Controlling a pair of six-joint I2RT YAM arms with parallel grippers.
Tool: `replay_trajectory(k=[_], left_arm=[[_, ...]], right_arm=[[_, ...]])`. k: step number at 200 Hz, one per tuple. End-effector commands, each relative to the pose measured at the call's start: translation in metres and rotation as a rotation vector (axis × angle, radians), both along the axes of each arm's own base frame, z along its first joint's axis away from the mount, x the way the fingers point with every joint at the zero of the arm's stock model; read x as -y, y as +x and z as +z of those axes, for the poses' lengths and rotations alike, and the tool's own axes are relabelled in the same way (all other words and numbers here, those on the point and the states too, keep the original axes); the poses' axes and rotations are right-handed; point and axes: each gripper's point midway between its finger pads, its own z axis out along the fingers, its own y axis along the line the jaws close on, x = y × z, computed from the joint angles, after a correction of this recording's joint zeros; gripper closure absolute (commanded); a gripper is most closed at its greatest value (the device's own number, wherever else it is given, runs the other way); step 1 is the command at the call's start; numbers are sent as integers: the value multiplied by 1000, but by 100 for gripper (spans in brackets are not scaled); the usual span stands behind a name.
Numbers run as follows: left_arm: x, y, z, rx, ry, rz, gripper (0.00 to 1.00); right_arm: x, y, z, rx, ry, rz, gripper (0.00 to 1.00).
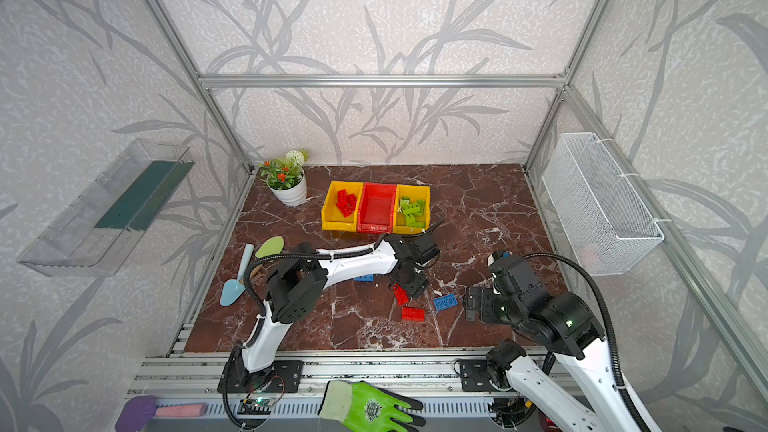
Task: Sort the legos into containers by color
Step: 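Reach the left gripper down to a red brick near the blue bricks and grasp it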
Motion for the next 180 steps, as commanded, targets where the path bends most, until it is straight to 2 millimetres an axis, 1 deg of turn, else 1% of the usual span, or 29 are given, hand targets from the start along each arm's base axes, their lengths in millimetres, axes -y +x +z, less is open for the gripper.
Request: replay_trajectory(k=[1,67,85,107,111,115,135,155,165,180], left_arm=[[-1,3,-6,7,31,-27,20],[1,9,-7,8,30,-28,21],[2,10,-7,7,31,-27,29],[-1,11,-7,7,42,-21,51],[-2,11,-7,6,47,-22,55],[-2,11,-6,6,48,-21,56],[-6,12,1,18,52,-18,56],[-12,18,14,44,51,-7,56],[-17,24,23,56,49,7,56],[-27,38,38,76,43,47,57]], right_arm=[[-1,5,8,19,-1,-5,1],[-3,8,8,11,-3,-2,1],[-2,8,9,14,-6,-1,1],[-4,10,9,14,-4,0,1],[-4,10,9,13,-3,0,1],[-4,10,9,13,-3,0,1],[-5,10,8,9,-4,7,1],[-7,12,9,10,-1,11,1],[-9,14,11,14,3,16,1],[-12,19,13,17,4,24,1]])
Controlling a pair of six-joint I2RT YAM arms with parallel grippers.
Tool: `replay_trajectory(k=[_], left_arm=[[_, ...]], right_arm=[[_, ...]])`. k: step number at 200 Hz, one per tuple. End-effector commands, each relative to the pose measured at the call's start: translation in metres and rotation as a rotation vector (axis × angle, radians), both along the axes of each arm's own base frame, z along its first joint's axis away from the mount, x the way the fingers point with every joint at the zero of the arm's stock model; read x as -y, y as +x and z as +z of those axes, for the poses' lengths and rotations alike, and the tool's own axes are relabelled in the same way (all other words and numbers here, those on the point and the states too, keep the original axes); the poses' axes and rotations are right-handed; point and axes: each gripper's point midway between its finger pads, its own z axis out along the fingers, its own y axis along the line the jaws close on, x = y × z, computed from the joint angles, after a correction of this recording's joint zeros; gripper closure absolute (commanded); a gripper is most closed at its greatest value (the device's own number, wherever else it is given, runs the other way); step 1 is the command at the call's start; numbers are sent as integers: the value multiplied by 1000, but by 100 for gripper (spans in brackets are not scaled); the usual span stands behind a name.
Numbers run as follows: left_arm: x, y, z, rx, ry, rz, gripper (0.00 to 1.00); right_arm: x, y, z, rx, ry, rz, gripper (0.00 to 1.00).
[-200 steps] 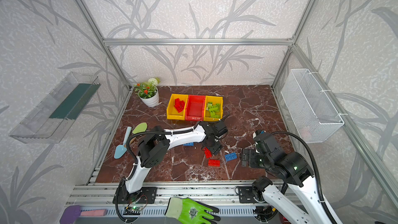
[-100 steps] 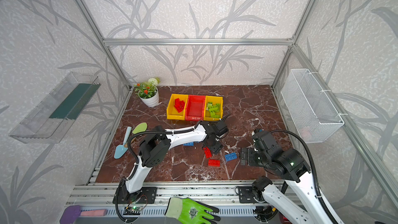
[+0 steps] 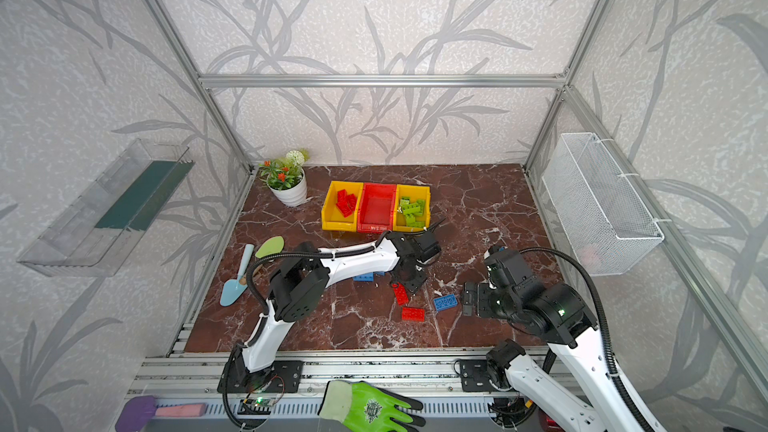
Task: Sort the legos into containers by color
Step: 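Reach the left gripper down to a red brick near the blue bricks and grasp it, then carry the red brick into the yellow bin nearest the left arm and release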
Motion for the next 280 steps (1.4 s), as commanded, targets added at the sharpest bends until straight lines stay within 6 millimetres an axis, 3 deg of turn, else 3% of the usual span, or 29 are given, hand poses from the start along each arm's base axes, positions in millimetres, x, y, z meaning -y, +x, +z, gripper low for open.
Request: replay_trajectory(k=[1,63,89,119,172,219,237,264,280], left_arm=[[-22,23,35,56,10,46,56],[-104,112,105,163,-71,304,56],[-142,150,120,186,-73,409,56],[-169,183,130,190,-101,496,56],[-212,231,117,187,-75,655,56],[-230,252,103,168,-80,726,54],[-232,258,98,161,-81,733,46],[-233,263,95,148,-106,744,21],[-232,265,97,149,-122,745,15]], right_arm=[[-6,9,11,31,14,18,1],[-32,47,14,25,2,86,1],[-48,71,17,36,14,100,1],[-61,95,17,47,16,101,1],[-79,127,21,51,11,111,1],[-84,146,23,52,0,97,1],[-87,150,23,51,0,97,1],[-88,154,22,44,-7,92,1],[-88,154,22,43,-5,86,1]])
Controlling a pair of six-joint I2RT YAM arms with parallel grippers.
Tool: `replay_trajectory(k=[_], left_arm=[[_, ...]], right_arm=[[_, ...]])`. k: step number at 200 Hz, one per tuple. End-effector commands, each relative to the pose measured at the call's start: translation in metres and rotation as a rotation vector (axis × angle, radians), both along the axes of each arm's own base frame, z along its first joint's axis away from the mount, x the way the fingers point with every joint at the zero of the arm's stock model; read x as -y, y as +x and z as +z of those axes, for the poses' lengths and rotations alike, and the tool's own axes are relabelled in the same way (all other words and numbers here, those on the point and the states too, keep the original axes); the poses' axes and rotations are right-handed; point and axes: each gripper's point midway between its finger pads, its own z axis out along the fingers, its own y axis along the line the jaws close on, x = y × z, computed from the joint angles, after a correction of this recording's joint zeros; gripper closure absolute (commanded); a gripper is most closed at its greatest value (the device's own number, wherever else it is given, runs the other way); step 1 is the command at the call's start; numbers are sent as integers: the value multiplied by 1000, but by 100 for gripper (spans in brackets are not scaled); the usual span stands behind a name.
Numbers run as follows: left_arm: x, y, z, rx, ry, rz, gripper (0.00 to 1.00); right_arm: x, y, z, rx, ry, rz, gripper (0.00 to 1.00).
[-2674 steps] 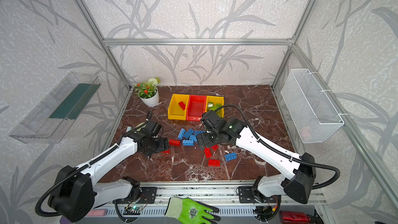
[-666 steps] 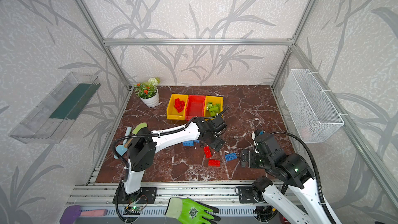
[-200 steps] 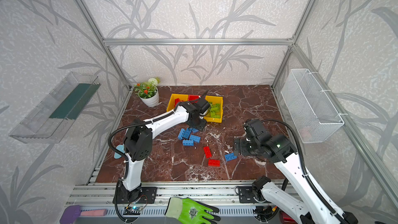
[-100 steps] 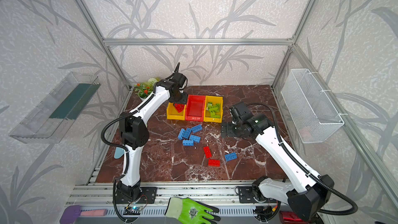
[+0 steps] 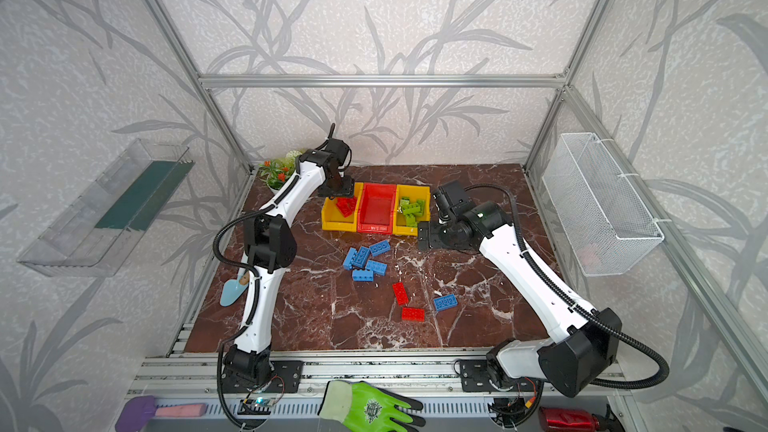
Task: Sort the legos into containers by color
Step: 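Carry the red brick into the yellow bin nearest the left arm and release, then lower the left gripper to a red brick near the blue bricks and grasp it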
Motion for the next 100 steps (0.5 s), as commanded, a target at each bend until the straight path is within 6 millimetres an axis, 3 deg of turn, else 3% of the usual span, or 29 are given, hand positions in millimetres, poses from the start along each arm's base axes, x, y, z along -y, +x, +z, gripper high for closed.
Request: replay_trajectory(k=[1,55,100], left_arm=[[2,-1,5,-9,-25,-1,14],[12,-12,33,19,-104,14,13],[35,-58,55,29,-133,-8,13]], right_arm=[[2,3,8,22,2,-11,1],[8,-8,8,17,15,-33,1],[24,-40,1,0,26,-54,1]])
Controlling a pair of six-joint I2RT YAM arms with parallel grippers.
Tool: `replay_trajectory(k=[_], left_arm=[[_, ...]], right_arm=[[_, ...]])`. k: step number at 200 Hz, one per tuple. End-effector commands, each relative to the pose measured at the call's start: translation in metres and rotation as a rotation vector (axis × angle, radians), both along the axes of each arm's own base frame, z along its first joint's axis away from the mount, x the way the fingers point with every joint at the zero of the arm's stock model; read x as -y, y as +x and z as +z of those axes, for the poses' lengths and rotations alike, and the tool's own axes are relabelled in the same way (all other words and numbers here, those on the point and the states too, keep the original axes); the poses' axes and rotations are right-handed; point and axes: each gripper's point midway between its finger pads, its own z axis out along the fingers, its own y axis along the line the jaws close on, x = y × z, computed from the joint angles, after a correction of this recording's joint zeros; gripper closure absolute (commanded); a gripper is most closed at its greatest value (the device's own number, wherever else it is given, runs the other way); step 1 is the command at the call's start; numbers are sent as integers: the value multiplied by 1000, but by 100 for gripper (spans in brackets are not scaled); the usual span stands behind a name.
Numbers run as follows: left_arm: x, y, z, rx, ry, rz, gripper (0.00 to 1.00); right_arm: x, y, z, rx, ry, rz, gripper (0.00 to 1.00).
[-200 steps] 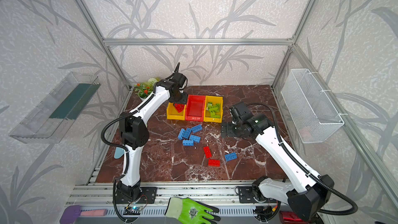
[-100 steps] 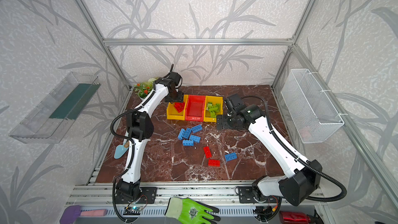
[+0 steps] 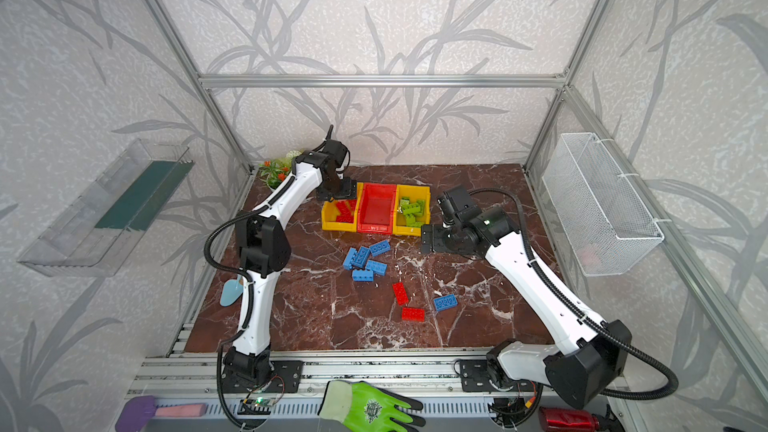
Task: Sort the legos into containers by color
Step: 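Lower the left gripper to a red brick near the blue bricks and grasp it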
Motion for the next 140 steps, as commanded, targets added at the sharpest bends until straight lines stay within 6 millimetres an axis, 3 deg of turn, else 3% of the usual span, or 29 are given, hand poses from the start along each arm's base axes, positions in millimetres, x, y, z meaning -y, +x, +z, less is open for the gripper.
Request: replay_trajectory(k=[1,65,95,140], left_arm=[[21,-26,39,55,-48,-9,13],[74,-139,17,-49,-133,163,13],[95,-179,5,-82,-196,244,13],[133,-225,-21,-127,-164,220,13]], right_arm=[[12,-20,-2,-14,4,-25,1],[40,-73,-11,-23,11,-36,1],[52,-96,-16,-35,2,-17,1],[65,-127,-27,-50,8,1,1]])
